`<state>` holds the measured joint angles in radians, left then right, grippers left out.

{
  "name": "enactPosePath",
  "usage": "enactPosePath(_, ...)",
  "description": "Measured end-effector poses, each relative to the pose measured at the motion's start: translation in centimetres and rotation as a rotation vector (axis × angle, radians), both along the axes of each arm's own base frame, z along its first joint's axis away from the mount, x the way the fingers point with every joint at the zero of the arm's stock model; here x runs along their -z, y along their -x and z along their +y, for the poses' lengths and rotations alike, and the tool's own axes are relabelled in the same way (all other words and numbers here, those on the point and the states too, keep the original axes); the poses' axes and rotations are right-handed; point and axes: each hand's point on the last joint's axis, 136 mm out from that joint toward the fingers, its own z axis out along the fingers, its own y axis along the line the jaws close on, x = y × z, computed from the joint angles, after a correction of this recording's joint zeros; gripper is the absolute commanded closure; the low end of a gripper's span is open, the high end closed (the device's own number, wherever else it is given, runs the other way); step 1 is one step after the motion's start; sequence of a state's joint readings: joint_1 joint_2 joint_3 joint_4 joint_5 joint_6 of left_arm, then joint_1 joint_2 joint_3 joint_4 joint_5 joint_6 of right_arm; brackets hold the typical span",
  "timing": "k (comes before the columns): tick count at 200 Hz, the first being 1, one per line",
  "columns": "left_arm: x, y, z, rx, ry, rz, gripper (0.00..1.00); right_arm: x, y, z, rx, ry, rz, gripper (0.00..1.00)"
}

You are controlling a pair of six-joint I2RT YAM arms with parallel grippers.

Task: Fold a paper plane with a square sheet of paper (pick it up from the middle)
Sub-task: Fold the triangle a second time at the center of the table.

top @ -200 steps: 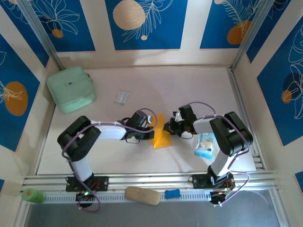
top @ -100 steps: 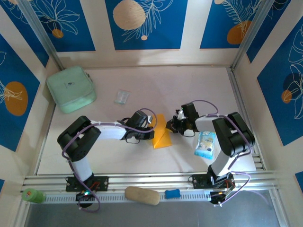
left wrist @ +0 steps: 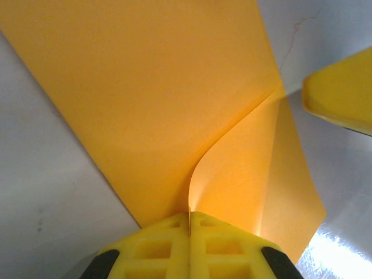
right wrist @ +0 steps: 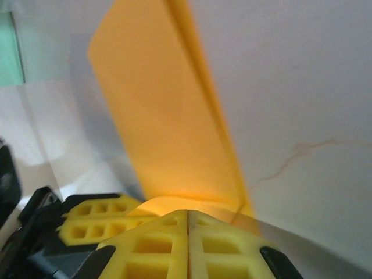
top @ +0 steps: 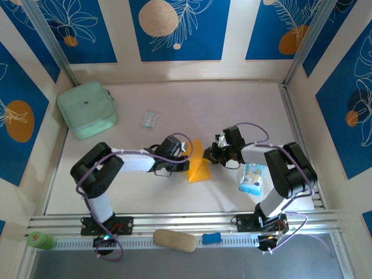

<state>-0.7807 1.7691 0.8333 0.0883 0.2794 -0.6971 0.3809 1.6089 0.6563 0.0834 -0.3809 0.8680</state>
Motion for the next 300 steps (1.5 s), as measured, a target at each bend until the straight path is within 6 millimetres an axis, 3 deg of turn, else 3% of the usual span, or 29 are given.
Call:
enactPosePath(55,0.0,0.0,0.0,0.000,0.000,0.000,1.00,-0.4,1.6,2.2,-0.077,-0.004,-0.008,0.93)
enactPosePath(114,0.0,0.0,0.0,0.000,0.000,0.000,1.00,2.5,2.3,2.0,-0.079,0.036,0.068,0.94)
enactPosePath(207,0.0,0.0,0.0,0.000,0.000,0.001,1.00,1.2,2.0,2.0,-0.073,0.029,0.041,0.94)
enactPosePath(300,0.0,0.0,0.0,0.000,0.000,0.001,1.00,1.4,1.9,1.7,-0.063,0.041,0.044,0.94)
